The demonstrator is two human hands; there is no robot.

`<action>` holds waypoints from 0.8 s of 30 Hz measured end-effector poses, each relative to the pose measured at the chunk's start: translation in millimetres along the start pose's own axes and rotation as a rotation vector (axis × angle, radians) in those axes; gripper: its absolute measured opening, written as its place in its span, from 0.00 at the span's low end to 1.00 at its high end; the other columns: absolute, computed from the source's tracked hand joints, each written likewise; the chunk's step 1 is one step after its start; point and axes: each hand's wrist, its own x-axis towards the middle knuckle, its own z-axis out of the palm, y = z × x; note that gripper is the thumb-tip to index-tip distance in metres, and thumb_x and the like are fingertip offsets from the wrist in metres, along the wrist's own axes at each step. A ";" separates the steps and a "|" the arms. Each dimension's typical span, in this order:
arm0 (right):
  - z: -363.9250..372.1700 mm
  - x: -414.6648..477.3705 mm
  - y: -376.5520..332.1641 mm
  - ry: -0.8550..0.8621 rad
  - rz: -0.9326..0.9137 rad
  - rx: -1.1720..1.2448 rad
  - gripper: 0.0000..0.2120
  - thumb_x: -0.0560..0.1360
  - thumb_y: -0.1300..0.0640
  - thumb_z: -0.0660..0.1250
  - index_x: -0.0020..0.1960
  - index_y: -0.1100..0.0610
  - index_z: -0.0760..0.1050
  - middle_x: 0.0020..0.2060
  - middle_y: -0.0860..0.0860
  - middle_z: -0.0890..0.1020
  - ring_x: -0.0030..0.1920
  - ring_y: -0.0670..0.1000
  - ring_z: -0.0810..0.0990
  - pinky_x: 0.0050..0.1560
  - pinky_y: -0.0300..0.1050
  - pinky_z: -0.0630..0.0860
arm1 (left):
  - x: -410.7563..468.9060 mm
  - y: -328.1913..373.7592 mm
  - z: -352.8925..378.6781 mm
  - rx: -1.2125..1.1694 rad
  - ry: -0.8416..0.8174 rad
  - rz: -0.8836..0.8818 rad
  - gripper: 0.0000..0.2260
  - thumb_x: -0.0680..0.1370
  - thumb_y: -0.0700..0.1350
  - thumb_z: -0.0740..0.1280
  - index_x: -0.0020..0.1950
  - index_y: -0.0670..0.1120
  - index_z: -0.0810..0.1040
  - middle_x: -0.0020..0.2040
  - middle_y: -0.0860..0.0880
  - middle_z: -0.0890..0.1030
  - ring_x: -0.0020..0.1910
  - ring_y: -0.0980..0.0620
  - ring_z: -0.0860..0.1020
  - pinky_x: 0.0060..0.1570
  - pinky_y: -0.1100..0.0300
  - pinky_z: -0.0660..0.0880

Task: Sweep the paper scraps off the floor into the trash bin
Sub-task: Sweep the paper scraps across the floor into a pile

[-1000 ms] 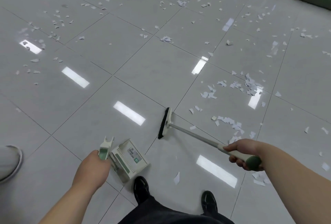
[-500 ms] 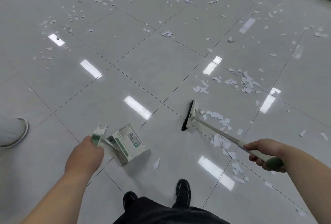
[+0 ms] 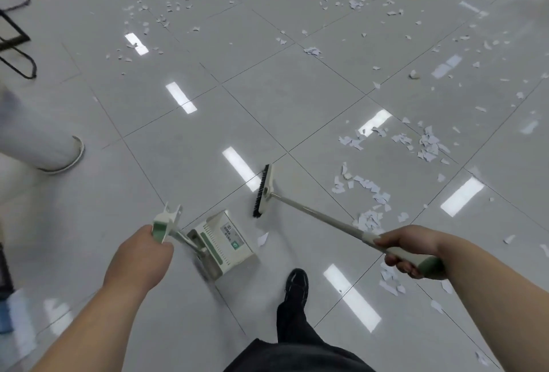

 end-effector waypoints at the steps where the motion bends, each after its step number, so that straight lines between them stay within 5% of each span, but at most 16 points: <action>1: 13.1 -0.4 8.3 -0.013 0.011 -0.025 0.11 0.80 0.52 0.65 0.59 0.57 0.72 0.30 0.54 0.75 0.24 0.49 0.66 0.23 0.37 0.62 | -12.3 -16.0 1.6 -0.008 -0.002 -0.014 0.04 0.76 0.41 0.62 0.48 0.48 0.75 0.39 0.44 0.80 0.37 0.43 0.78 0.34 0.57 0.70; 13: 73.9 -2.8 109.7 -0.056 0.100 -0.120 0.08 0.79 0.53 0.66 0.55 0.56 0.74 0.31 0.54 0.76 0.25 0.49 0.67 0.26 0.37 0.64 | -117.7 -112.4 44.6 -0.175 -0.056 -0.168 0.02 0.74 0.42 0.63 0.43 0.45 0.75 0.35 0.43 0.78 0.32 0.41 0.75 0.34 0.55 0.73; 24: -66.3 -7.4 186.8 0.027 0.128 -0.093 0.13 0.80 0.52 0.66 0.61 0.57 0.74 0.31 0.54 0.77 0.24 0.50 0.69 0.27 0.37 0.66 | -180.2 3.5 106.8 -0.150 -0.104 -0.086 0.03 0.75 0.41 0.62 0.42 0.44 0.72 0.34 0.44 0.76 0.30 0.42 0.73 0.33 0.57 0.69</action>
